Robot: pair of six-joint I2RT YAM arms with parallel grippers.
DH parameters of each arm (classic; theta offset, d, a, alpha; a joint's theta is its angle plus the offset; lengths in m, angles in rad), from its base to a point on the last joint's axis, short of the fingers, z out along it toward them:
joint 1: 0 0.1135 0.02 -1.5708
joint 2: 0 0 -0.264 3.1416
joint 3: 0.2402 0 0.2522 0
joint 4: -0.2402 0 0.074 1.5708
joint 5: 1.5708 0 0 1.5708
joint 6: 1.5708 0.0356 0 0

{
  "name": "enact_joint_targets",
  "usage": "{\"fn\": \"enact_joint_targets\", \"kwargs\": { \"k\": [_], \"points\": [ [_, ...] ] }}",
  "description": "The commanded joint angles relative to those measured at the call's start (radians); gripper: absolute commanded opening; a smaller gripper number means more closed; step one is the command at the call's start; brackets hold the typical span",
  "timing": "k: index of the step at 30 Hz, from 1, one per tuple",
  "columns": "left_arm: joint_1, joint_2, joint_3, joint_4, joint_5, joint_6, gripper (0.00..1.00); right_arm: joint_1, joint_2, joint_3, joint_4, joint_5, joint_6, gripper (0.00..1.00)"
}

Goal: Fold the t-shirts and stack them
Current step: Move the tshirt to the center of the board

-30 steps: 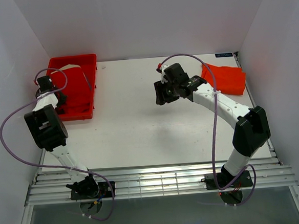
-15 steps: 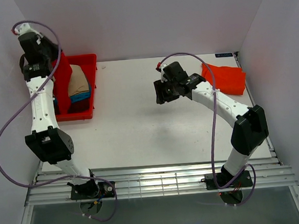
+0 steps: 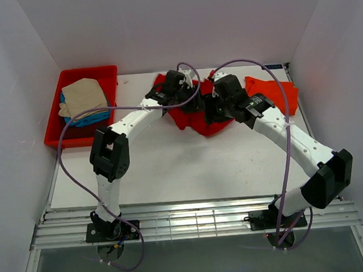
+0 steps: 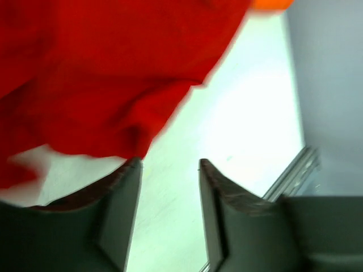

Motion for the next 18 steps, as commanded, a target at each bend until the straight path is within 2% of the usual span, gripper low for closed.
{"fn": "enact_joint_targets", "kwargs": {
  "k": [1,4,10,14,18],
  "points": [
    [0.014,-0.144,-0.058,0.020,-0.082,-0.008,0.60,0.002,-0.050,-0.041,-0.028,0.069,0.034,0.61],
    [0.014,-0.204,-0.112,0.061,-0.153,0.022,0.62,0.002,-0.069,-0.072,-0.025,0.074,0.045,0.62],
    [0.017,-0.204,-0.151,0.152,-0.282,0.042,0.61,0.001,-0.029,-0.041,0.023,0.106,0.040,0.64],
    [0.016,-0.138,-0.131,0.227,-0.331,0.036,0.59,-0.018,0.068,0.020,0.066,0.138,0.014,0.64],
    [0.016,-0.010,-0.065,0.215,-0.353,0.038,0.57,-0.081,0.224,0.146,0.072,0.103,0.002,0.56]
  ]
}}
